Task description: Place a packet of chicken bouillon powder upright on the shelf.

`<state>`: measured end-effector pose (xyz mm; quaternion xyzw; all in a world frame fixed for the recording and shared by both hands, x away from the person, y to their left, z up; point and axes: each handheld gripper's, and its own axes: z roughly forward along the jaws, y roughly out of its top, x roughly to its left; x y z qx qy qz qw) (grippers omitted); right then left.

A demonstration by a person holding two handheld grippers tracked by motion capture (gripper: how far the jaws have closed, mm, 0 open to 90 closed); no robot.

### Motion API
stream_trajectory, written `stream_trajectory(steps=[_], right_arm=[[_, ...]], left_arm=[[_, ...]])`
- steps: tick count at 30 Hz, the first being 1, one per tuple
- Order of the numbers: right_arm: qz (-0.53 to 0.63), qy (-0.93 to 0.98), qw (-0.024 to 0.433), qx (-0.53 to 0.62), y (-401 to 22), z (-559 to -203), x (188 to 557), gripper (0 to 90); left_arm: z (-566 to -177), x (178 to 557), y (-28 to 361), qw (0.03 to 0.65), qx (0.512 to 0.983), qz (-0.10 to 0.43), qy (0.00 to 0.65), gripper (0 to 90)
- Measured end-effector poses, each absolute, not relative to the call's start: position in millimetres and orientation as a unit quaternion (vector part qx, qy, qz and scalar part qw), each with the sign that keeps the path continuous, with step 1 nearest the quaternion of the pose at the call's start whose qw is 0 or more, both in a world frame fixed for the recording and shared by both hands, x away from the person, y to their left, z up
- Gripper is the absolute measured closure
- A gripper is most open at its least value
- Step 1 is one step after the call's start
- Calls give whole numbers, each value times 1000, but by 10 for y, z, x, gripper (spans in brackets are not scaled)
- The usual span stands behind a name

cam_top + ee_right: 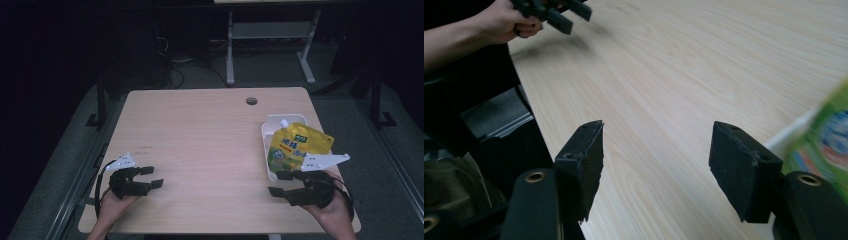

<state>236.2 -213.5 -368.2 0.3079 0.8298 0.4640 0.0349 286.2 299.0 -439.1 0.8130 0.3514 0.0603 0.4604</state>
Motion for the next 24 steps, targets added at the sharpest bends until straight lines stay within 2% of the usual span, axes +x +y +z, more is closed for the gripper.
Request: stream_trajectory(steps=[15,24], right_arm=[[449,856,8,257,-1496,-3702,2595,337],[448,859,-7,247,-1272,-3725,2698,326]], left_arm=[[-4386,2862,3006,461,812,61,352,275],[-4380,2860,3009,459,813,62,351,274]])
